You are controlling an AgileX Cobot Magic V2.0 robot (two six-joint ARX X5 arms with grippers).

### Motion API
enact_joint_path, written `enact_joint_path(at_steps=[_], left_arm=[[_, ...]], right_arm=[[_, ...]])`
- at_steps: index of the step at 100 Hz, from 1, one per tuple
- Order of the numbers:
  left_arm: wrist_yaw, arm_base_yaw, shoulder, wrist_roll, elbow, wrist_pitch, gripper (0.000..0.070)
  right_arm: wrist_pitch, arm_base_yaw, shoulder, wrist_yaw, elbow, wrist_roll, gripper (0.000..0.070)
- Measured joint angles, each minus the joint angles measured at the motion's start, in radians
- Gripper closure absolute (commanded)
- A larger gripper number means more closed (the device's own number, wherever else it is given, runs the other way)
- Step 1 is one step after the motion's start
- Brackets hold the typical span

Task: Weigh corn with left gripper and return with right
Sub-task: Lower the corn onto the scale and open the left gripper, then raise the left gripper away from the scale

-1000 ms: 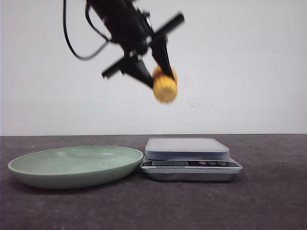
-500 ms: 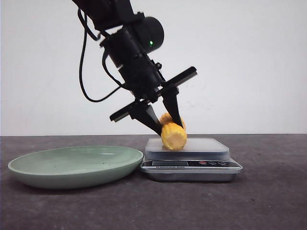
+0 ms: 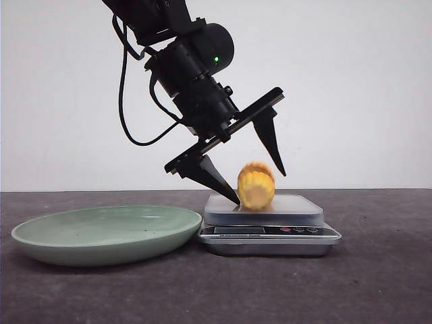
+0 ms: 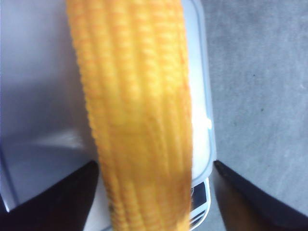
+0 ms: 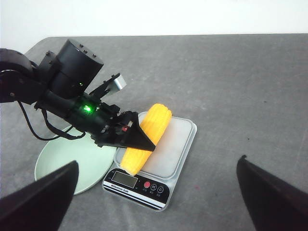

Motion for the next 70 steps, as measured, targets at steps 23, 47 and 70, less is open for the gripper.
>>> enact_joint_path(at_steps=[23,47,70], left_arm=[[-0.008,0.0,0.0,0.002,0.103,-0.052,0.0],[-0.105,0.006,0.0,0.068,0.335,-0.221,0.0],[-0.186,0.006,-0.008,0.177,0.653,-0.421,0.0193]], right_arm=[[0.0,0.0,0.0,0.001,0.0,-0.003,0.0045],[0.0,0.0,0.0,0.002,0.0,-0.017,0.0045],[-0.014,0.0,0.0,0.055,0.0,-0.045,0.0045]])
